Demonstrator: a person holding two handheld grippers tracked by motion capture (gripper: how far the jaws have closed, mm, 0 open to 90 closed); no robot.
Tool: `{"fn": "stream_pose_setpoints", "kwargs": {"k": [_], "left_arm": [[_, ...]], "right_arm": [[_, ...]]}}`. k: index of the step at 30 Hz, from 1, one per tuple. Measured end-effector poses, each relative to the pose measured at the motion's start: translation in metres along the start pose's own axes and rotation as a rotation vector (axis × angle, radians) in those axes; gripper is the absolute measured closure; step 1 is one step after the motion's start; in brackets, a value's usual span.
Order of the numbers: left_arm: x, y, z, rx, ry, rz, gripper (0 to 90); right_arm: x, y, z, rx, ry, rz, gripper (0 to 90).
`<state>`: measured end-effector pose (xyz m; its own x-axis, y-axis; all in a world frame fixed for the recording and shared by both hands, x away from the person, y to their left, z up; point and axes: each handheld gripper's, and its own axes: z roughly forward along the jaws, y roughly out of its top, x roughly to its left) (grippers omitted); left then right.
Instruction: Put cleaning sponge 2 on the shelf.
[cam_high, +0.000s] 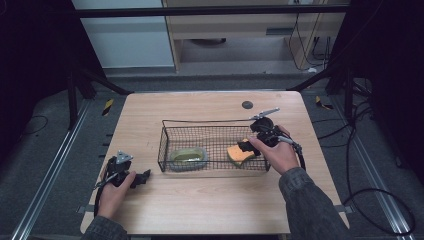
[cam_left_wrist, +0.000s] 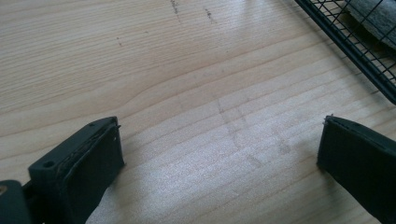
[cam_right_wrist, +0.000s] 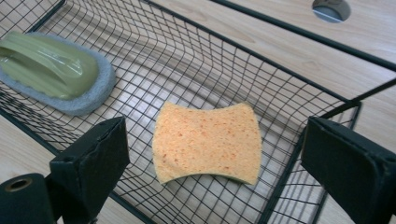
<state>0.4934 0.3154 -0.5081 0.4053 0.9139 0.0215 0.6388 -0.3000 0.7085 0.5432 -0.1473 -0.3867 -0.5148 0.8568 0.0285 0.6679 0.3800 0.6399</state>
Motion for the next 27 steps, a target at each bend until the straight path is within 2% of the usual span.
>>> {"fn": "stream_pose_setpoints", "kwargs": {"k": [10, 16, 18, 27], "left_arm": [[0.0, 0.0, 0.0, 0.0, 0.0, 0.0, 0.0], [0.0, 0.0, 0.0, 0.0, 0.0, -0.001, 0.0], [0.0, 0.0, 0.0, 0.0, 0.0, 0.0, 0.0], [0.0, 0.0, 0.0, -0.002, 0.0, -0.003, 0.0]], "right_arm": [[-0.016, -0.006, -0.014, -0.047, -0.026, 0.009, 10.7], [-0.024, -0.01, -0.022, -0.101, -0.053, 0.01, 8.9], [-0.027, -0.013, -0.026, -0.139, -0.077, -0.001, 8.0], [-0.043, -0.025, -0.038, -0.202, -0.134, 0.01, 6.8]]}}
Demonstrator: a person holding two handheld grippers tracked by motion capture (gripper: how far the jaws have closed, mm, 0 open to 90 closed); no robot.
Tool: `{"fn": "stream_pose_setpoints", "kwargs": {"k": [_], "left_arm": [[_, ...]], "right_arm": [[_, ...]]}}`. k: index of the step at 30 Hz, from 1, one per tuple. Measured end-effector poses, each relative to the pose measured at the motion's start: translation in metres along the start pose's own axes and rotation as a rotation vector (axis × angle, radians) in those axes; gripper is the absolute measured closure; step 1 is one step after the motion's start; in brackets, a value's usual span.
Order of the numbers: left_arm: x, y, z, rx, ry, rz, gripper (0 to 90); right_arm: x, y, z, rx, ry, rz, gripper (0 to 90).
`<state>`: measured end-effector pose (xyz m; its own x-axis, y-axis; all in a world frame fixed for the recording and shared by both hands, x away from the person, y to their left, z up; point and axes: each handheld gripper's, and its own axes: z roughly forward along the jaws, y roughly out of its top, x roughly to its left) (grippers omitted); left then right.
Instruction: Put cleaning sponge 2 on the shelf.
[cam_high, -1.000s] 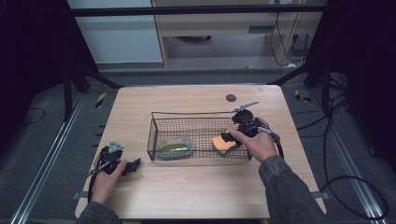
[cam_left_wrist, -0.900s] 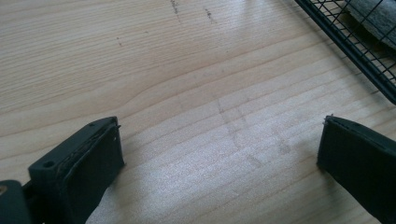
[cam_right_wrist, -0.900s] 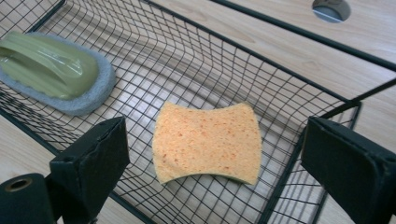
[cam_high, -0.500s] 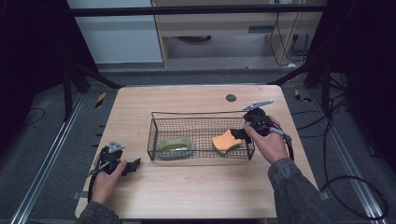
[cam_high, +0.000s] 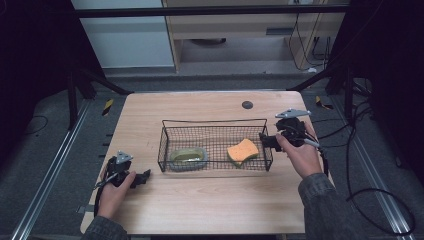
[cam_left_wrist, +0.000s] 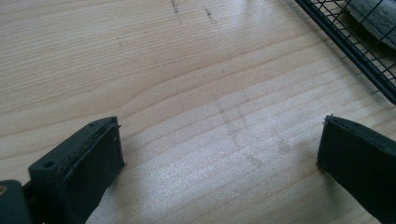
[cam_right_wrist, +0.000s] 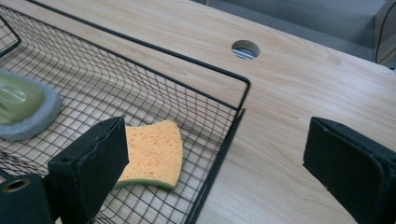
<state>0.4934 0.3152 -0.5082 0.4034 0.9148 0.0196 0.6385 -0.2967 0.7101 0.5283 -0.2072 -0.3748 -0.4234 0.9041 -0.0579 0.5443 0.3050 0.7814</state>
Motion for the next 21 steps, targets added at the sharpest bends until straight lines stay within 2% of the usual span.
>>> {"fn": "stream_pose_setpoints", "kwargs": {"k": [13, 18, 21], "left_arm": [[0.0, 0.0, 0.0, 0.002, 0.0, 0.003, 0.0], [0.0, 0.0, 0.0, 0.002, 0.0, 0.003, 0.0], [0.0, 0.0, 0.0, 0.002, 0.0, 0.004, 0.0]], "right_arm": [[-0.03, -0.027, -0.015, -0.041, -0.075, 0.02, 8.2], [-0.046, -0.041, -0.02, -0.054, -0.09, 0.057, 9.0], [-0.057, -0.053, -0.018, -0.044, -0.101, 0.085, 9.8]]}}
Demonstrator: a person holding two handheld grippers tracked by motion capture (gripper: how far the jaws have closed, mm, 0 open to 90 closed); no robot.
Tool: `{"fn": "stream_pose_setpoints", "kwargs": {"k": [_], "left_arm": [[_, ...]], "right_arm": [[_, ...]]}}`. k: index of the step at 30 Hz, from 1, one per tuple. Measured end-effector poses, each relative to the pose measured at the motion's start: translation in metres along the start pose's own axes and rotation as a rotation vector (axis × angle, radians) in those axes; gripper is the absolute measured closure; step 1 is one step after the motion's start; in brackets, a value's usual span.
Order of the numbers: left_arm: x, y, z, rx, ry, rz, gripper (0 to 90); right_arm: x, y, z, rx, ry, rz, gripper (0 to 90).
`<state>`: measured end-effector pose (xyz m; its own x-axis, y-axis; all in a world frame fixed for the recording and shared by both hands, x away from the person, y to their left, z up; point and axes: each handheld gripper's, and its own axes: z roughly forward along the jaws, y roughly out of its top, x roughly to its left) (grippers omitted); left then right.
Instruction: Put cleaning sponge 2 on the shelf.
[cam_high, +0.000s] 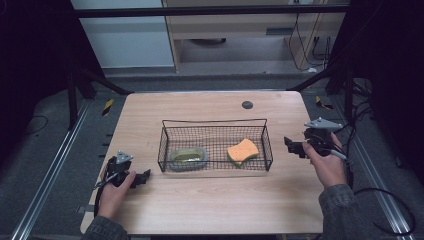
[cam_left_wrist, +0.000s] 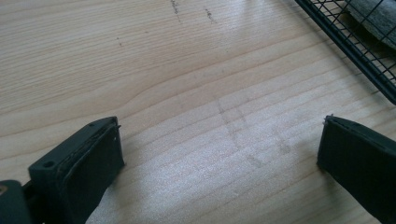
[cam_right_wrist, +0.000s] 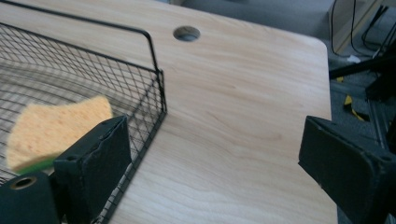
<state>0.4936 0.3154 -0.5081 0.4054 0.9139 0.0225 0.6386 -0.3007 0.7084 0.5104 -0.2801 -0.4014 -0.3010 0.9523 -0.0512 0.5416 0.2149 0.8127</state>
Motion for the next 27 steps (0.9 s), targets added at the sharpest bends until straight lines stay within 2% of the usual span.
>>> {"fn": "stream_pose_setpoints", "kwargs": {"k": [7, 12, 19, 27], "left_arm": [[0.0, 0.0, 0.0, 0.0, 0.0, 0.0, 0.0], [0.0, 0.0, 0.0, 0.0, 0.0, 0.001, 0.0], [0.0, 0.0, 0.0, 0.0, -0.001, 0.002, 0.0], [0.0, 0.0, 0.0, 0.001, -0.002, 0.003, 0.0]], "right_arm": [[-0.017, -0.021, 0.022, 0.048, -0.012, 0.054, 10.5], [-0.02, -0.029, 0.044, 0.079, -0.019, 0.082, 10.8], [-0.019, -0.039, 0.073, 0.14, -0.031, 0.091, 10.8], [-0.021, -0.043, 0.09, 0.128, -0.059, 0.12, 10.7]]}}
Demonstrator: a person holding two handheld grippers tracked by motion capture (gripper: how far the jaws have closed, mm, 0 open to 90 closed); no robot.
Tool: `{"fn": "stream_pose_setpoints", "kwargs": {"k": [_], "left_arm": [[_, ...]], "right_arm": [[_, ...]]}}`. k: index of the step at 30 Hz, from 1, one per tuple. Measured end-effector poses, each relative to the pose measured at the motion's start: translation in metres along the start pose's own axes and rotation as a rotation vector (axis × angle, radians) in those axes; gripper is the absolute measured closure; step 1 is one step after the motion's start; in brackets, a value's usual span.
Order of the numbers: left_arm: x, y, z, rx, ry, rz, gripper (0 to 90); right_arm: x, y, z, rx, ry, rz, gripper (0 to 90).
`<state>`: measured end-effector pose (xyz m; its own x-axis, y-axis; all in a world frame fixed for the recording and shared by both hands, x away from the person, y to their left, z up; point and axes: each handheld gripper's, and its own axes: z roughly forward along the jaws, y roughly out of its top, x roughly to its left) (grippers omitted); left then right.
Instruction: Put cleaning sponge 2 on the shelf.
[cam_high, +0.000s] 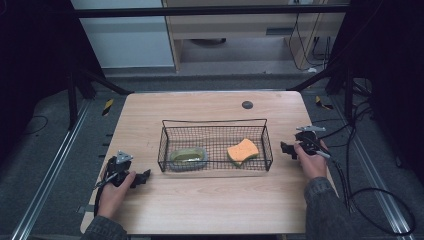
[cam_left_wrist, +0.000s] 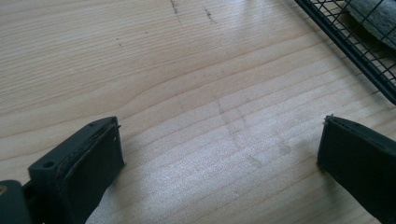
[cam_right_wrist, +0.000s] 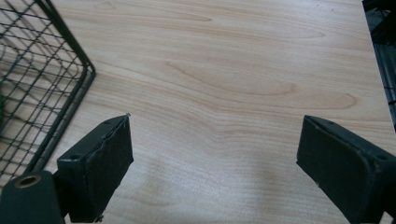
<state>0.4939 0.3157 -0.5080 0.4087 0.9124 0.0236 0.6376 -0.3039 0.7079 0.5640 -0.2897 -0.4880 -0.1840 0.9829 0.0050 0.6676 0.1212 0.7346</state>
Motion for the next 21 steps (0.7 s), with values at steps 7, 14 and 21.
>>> {"fn": "stream_pose_setpoints", "kwargs": {"k": [7, 14, 21], "left_arm": [[0.0, 0.0, 0.0, -0.002, -0.001, 0.001, 0.0], [0.0, 0.0, 0.0, -0.002, -0.002, 0.001, 0.0], [0.0, 0.0, 0.0, -0.002, -0.002, 0.001, 0.0]], "right_arm": [[-0.004, -0.002, 0.007, -0.01, -0.011, 0.02, 10.3], [-0.005, -0.003, 0.011, -0.003, -0.016, 0.026, 9.8], [-0.002, -0.006, 0.017, 0.001, -0.018, 0.031, 9.5]]}}
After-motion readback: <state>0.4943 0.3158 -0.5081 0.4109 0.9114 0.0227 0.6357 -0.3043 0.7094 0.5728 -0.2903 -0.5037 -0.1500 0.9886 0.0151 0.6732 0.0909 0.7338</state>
